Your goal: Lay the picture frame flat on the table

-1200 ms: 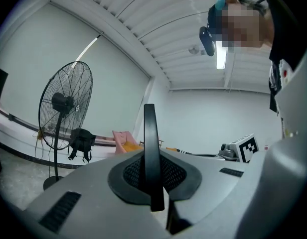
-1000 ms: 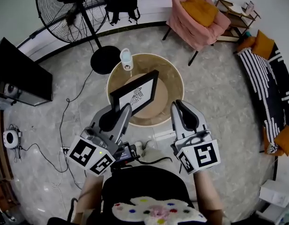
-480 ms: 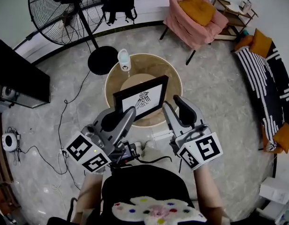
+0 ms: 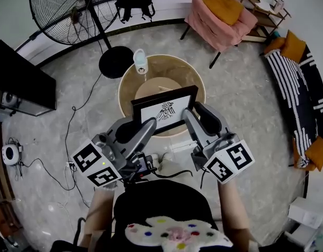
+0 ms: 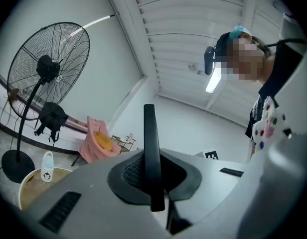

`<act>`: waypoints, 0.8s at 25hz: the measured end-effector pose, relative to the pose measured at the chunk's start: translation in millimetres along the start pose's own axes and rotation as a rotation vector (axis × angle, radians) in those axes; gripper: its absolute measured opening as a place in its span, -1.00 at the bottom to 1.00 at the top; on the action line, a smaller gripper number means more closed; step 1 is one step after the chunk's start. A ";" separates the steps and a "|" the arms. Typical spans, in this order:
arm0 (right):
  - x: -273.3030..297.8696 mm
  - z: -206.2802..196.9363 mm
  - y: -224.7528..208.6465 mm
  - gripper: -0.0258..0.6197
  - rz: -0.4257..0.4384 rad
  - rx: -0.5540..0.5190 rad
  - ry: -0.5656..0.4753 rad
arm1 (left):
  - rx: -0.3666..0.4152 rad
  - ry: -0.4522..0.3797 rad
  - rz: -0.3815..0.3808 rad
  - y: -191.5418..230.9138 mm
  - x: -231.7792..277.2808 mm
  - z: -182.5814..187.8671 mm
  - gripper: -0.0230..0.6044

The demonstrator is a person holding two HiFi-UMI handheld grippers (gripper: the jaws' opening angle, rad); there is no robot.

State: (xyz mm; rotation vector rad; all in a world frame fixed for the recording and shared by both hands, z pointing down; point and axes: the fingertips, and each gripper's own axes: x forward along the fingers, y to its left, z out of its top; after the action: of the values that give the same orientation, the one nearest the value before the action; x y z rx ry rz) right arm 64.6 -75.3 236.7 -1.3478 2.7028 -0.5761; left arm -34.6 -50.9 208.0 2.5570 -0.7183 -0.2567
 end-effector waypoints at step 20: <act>-8.6 2.5 -9.9 -0.66 -0.126 0.059 -0.026 | 0.047 0.023 0.120 9.4 4.5 -7.6 -0.71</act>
State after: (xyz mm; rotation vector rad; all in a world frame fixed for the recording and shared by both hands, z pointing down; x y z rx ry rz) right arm 77.9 -74.7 237.0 -1.5077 2.5727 -0.6384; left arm -32.7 -57.4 218.9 2.5451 -0.8747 -0.1720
